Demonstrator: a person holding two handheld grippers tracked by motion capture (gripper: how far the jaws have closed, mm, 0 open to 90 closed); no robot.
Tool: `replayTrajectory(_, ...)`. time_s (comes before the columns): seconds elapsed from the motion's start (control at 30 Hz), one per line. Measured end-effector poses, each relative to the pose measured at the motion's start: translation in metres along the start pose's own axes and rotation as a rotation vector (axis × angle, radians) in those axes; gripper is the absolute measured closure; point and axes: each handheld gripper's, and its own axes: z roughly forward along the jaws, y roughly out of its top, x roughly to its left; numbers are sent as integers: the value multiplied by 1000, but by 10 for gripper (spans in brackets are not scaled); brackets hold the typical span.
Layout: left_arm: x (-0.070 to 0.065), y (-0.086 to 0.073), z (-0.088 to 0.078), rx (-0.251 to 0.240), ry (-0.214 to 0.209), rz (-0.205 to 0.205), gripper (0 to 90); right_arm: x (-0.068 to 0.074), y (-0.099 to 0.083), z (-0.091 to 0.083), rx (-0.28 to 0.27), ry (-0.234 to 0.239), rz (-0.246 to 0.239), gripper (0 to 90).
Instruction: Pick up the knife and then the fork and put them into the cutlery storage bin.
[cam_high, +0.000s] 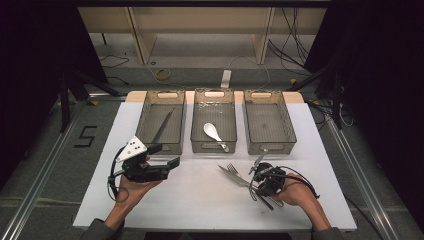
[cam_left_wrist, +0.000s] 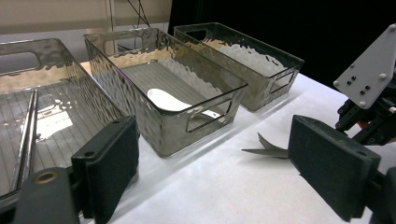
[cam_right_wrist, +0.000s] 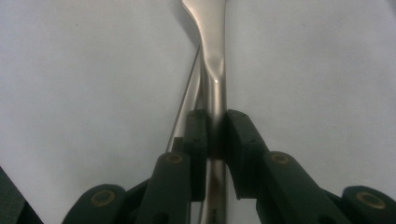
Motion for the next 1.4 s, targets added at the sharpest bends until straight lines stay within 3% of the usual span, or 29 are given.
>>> replayTrajectory(0.37, 0, 0, -1, -5, 1, -4, 160, 0, 0, -1, -2, 1, 3, 804)
replayTrajectory(0.87, 1, 0, -1, -8, 1, -6, 160, -7, -7, -14, -98, 14, 73, 807)
replayTrajectory(1.4, 3, 1, -3, -17, 2, -21, 160, -12, -9, -30, -185, 16, 89, 807)
